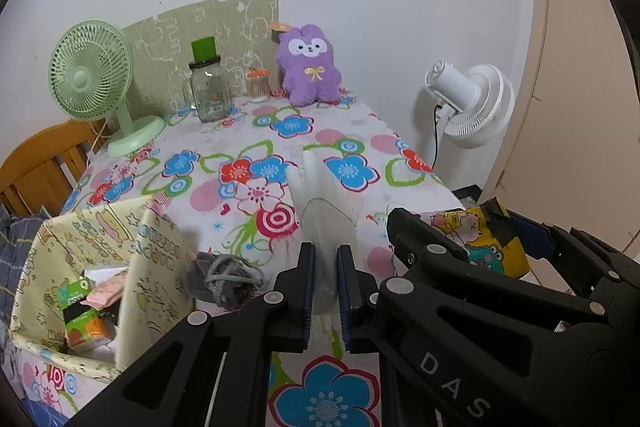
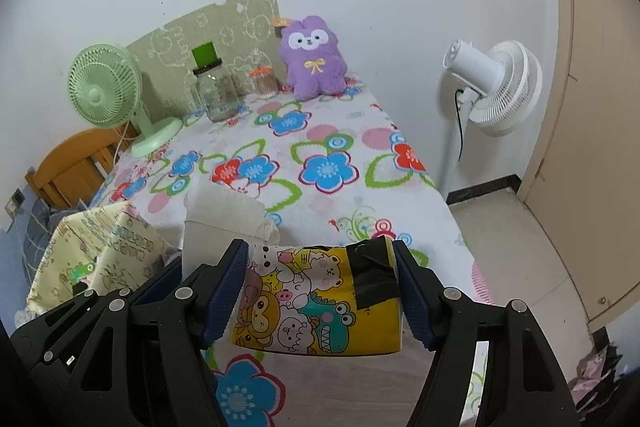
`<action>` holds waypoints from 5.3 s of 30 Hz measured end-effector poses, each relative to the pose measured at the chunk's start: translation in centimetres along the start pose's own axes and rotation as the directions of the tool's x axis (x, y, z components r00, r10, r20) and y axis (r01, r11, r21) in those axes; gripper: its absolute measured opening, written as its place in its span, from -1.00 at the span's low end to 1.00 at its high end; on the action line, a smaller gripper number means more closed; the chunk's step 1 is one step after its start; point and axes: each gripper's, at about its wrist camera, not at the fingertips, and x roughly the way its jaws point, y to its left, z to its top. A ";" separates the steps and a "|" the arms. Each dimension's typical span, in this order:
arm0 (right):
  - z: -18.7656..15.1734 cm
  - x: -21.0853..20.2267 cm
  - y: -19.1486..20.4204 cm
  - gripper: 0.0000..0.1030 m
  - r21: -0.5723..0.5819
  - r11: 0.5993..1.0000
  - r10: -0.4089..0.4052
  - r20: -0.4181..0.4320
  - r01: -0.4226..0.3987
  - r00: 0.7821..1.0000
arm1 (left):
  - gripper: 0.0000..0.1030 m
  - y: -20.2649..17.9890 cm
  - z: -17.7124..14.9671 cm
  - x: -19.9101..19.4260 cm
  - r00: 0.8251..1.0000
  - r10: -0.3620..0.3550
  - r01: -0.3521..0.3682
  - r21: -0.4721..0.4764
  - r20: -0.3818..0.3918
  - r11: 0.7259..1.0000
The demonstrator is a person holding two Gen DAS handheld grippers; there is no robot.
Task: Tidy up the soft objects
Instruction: 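Lift both held items and carry them over the paper storage box, then open the left tool to drop the white bag while the right tool drops the yellow pack, then raise both open tools out of the box toward the grey cord bundle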
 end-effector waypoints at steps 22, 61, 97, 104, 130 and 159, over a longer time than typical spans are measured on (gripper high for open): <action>3.0 -4.9 3.8 0.42 -0.060 0.998 0.012 0.113 -0.005 0.994 | -0.84 2.3 2.4 -5.0 0.995 0.009 -0.008 -0.008 0.101 1.000; 3.7 -4.4 14.1 0.42 -0.183 0.980 0.103 0.117 -0.081 0.988 | -0.83 12.0 2.1 -7.2 0.988 0.090 -0.083 -0.066 0.125 0.994; 1.1 3.5 25.2 0.42 -0.284 0.939 0.188 -0.055 -0.195 0.981 | -0.81 22.9 -1.9 -3.7 0.974 0.225 -0.226 -0.162 -0.025 0.961; 0.4 5.1 26.7 0.42 -0.290 0.926 0.218 -0.114 -0.242 0.969 | -0.76 24.7 -2.5 -2.6 0.967 0.246 -0.255 -0.172 -0.070 0.952; 0.5 8.2 27.5 0.54 -0.323 0.919 0.180 -0.173 -0.228 0.968 | 0.47 25.1 -2.9 -0.8 0.971 0.203 -0.225 -0.196 -0.126 0.954; 2.2 1.1 23.7 0.87 -0.331 0.920 0.210 -0.028 -0.207 0.977 | 0.79 20.3 -0.8 -5.8 0.973 0.229 -0.227 -0.207 -0.015 0.951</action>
